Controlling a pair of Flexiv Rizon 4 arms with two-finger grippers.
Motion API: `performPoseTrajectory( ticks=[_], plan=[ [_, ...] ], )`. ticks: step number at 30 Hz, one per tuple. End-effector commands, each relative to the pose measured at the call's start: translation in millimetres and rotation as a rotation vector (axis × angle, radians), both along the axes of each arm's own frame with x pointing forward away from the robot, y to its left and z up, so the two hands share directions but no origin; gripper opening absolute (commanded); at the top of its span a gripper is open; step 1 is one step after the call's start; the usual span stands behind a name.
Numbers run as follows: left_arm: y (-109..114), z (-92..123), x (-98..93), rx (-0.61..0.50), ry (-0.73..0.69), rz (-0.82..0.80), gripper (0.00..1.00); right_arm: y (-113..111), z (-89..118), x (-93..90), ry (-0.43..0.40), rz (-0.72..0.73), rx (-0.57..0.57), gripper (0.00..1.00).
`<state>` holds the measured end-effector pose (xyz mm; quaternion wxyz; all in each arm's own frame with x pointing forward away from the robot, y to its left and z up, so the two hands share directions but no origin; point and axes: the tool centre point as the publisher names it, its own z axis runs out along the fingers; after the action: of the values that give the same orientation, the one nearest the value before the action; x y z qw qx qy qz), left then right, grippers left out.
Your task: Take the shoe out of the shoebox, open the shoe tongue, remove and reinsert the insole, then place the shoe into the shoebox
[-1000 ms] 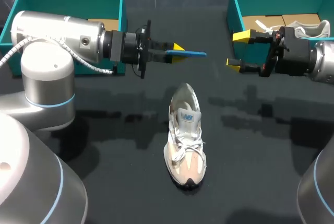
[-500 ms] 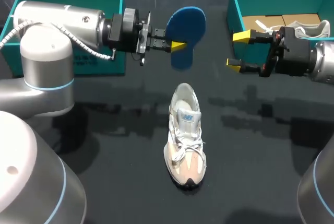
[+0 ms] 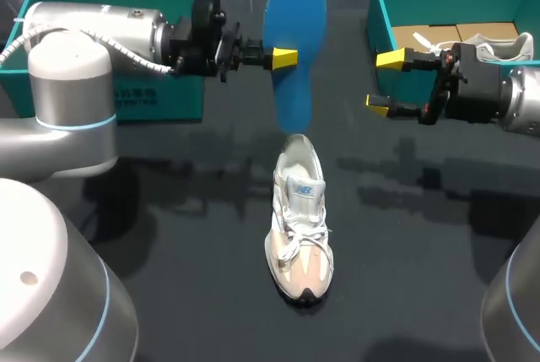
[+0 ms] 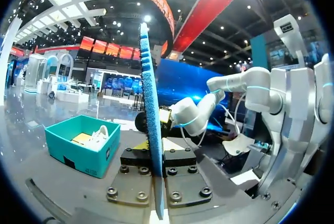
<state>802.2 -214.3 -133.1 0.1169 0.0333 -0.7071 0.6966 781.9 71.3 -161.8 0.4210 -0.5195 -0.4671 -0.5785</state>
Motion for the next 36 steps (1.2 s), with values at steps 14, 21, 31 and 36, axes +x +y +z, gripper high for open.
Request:
performPoseTrajectory(
  ticks=[14,21,31,36],
  plan=[
    [-5,-26,6.6,0.035,0.984,-0.043,0.0,0,0,-1.1,0.002,-0.001,-0.003,1.0],
    [-9,-38,4.6,0.028,1.16,-0.028,0.0,0,0,-1.1,0.002,-0.001,-0.003,1.0],
    [-15,-52,4.7,0.031,1.298,0.01,0.0,0,0,-1.1,0.002,-0.001,-0.003,1.0],
    [-19,-60,4.0,0.046,1.318,0.048,0.0,0,0,-1.1,0.002,-0.001,-0.003,1.0]
  ],
)
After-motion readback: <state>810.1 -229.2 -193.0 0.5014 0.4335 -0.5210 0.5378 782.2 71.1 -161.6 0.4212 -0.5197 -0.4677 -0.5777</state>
